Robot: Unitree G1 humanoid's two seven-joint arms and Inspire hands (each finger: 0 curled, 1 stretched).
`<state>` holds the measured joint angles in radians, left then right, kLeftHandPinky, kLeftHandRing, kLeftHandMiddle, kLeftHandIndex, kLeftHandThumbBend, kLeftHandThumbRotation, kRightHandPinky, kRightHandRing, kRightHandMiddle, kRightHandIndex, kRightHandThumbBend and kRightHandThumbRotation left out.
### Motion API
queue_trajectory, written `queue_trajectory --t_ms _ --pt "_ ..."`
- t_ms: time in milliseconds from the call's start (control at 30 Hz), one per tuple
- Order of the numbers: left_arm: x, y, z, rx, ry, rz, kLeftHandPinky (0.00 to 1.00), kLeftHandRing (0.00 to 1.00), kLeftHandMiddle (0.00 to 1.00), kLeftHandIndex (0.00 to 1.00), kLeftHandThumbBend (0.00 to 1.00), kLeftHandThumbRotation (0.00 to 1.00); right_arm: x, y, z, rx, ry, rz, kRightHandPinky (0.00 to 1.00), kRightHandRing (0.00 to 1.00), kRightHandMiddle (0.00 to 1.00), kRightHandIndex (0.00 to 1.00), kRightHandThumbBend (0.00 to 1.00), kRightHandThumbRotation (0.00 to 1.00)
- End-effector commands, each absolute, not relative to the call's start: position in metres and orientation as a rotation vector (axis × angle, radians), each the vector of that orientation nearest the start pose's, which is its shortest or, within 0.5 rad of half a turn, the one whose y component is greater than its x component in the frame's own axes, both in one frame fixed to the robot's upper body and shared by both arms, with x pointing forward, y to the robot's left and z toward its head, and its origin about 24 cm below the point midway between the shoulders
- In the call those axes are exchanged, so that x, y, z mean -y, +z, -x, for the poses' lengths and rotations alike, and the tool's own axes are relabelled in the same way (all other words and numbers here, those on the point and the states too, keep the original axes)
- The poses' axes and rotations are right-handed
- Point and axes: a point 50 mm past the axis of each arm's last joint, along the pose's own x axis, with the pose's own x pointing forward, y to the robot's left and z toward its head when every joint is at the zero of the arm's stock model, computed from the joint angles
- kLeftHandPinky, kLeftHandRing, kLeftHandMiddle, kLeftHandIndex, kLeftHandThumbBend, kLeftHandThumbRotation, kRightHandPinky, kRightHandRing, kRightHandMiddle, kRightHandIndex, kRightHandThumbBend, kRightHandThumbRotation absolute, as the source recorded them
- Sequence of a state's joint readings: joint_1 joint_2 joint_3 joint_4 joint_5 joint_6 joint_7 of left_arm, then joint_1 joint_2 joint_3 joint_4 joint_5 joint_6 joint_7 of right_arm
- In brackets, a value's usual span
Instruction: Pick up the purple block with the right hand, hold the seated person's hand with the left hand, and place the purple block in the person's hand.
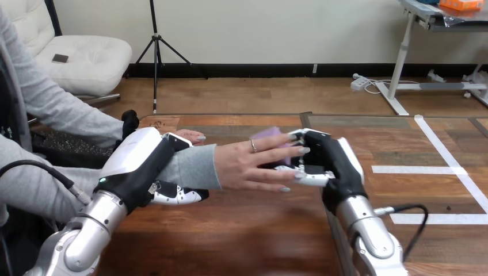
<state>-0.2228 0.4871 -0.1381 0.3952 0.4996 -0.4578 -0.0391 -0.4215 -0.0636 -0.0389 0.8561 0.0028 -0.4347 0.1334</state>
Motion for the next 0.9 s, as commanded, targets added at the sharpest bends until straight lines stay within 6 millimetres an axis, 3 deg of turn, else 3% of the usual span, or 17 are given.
queue_trajectory --t_ms 0,867 --pt "-0.173 0.093 -0.304 0.453 -0.323 -0.908 0.17 0.22 0.28 0.32 0.60 0.00 0.131 0.028 -0.322 0.083 0.215 0.033 0.35 0.38 0.42 0.42 0.89 0.00" --pt "-0.169 0.099 -0.307 0.464 -0.320 -0.904 0.18 0.22 0.29 0.32 0.60 0.00 0.118 0.037 -0.315 0.132 0.289 0.011 0.35 0.38 0.41 0.42 0.91 0.00"
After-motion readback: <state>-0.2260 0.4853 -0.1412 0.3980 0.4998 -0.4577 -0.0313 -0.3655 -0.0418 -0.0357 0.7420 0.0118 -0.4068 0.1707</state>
